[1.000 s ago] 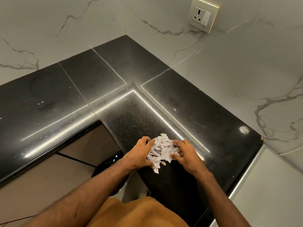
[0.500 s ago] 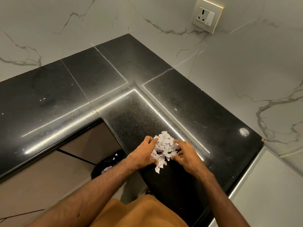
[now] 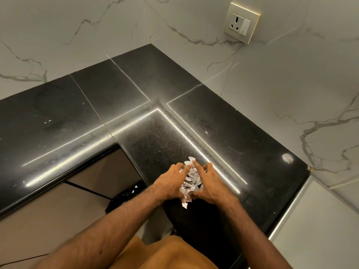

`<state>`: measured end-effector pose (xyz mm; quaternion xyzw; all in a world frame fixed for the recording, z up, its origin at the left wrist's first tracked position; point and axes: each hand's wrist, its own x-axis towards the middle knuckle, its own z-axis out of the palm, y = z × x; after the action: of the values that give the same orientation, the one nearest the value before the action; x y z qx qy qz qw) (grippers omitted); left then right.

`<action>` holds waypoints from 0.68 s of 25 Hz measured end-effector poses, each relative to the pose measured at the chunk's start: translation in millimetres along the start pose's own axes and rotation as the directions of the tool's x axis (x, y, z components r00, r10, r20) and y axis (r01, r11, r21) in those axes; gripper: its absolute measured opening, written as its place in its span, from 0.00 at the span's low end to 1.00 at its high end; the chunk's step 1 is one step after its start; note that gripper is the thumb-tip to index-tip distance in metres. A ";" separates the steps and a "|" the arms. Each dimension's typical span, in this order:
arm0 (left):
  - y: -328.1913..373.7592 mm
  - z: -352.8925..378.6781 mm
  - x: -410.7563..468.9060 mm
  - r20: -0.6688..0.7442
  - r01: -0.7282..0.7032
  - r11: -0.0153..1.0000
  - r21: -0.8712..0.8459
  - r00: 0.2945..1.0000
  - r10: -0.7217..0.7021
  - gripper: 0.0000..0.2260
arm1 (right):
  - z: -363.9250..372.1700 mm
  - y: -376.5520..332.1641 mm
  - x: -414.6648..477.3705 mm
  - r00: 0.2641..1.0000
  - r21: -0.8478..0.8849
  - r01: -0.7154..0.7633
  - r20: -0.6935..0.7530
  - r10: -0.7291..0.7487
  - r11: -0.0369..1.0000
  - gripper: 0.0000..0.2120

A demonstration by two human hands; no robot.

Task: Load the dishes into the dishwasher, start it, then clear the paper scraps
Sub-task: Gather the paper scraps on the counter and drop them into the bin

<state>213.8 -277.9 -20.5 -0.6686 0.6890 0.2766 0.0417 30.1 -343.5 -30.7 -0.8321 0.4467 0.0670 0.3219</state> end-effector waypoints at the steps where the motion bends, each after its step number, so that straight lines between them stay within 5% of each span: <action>1: 0.6 -1.2 2.1 0.006 -0.009 1.000 0.006 1.000 0.009 0.57 | 0.6 -4.5 0.9 1.000 -0.008 -0.001 -0.007 0.001 1.000 0.60; 9: 3.5 -8.9 12.7 -0.008 -0.005 1.000 -0.016 1.000 0.005 0.49 | 3.2 -17.2 5.5 0.998 0.053 -0.038 -0.048 0.041 0.998 0.50; 17: 1.8 -10.6 20.6 -0.028 0.030 0.999 -0.036 0.999 -0.031 0.27 | -1.9 -24.4 0.2 0.994 0.093 -0.063 -0.079 0.070 0.994 0.36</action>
<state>213.3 -301.2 -19.8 -0.6835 0.6743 0.2785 0.0240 49.1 -335.1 -17.7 -0.8033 0.4895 0.0234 0.3383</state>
